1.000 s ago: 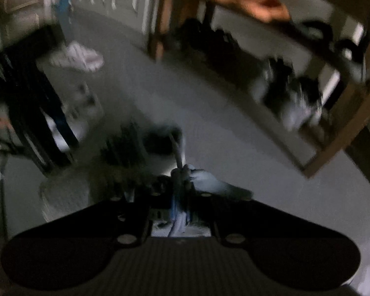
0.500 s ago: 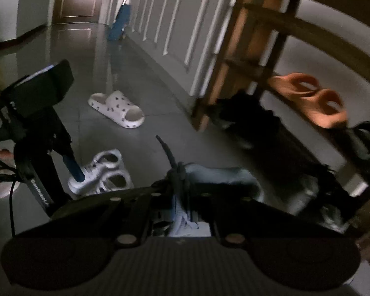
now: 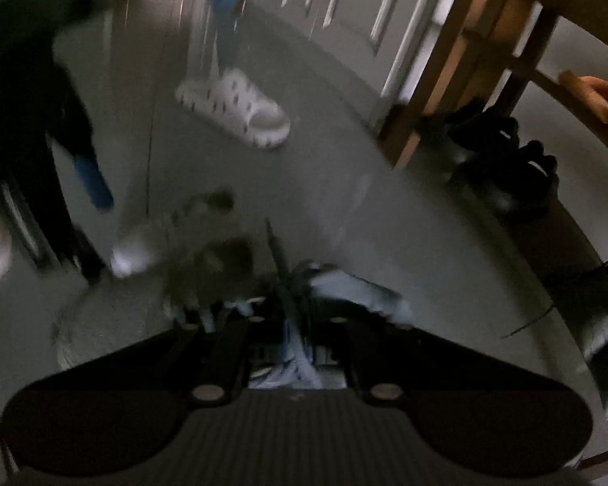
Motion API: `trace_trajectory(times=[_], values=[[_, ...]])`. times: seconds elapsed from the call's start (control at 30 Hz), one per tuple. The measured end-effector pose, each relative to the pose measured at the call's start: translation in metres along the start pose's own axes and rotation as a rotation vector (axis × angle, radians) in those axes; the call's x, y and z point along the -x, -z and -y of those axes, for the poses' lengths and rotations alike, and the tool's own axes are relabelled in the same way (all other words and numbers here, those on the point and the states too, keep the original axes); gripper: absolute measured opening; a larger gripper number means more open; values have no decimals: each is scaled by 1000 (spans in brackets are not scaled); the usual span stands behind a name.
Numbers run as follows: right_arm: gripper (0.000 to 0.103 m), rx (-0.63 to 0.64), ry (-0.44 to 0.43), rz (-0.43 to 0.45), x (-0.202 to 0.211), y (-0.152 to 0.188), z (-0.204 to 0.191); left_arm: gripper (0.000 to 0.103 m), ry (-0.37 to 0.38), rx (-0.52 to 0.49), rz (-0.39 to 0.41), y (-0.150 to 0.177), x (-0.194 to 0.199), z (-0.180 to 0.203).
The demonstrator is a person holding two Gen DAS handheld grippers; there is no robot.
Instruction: Organize scattered shoes
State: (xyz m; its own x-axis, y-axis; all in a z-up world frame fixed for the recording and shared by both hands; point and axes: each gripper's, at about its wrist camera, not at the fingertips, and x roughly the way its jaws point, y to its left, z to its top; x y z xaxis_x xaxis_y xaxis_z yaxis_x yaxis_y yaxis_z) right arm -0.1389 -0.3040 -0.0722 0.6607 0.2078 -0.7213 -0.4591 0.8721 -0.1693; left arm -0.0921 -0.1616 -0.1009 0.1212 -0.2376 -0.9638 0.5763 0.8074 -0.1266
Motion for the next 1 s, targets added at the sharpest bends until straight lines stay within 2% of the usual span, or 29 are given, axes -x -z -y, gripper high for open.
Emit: trace_trajectory(times=[0.23,0.43,0.57,0.63,0.67,0.7,0.8,0.93,1.0], values=[[9,22,16,-76,8,12,7,76,29,-63,0,-9,-2,15],[9,-8,85,-89,21,22,14,76,51,-131,-12,-16,-16,38],[12,10,67,-90,22,20,9,76,39,-134,-3,-18,-11,40],[37,51,77,-102,18,15,-1,76,24,-125,-1,-13,-4,37],[72,70,89,-109,17,13,-7,76,20,-119,-2,-11,-2,36],[84,89,101,-115,15,10,-12,77,20,-113,-4,-10,-1,34],[84,34,63,-30,31,7,-14,77,15,-94,-4,-9,4,26],[86,-238,-20,57,56,6,-1,77,-4,-64,16,-12,10,11],[86,-321,-29,62,62,8,1,77,-14,-35,29,-14,15,0]])
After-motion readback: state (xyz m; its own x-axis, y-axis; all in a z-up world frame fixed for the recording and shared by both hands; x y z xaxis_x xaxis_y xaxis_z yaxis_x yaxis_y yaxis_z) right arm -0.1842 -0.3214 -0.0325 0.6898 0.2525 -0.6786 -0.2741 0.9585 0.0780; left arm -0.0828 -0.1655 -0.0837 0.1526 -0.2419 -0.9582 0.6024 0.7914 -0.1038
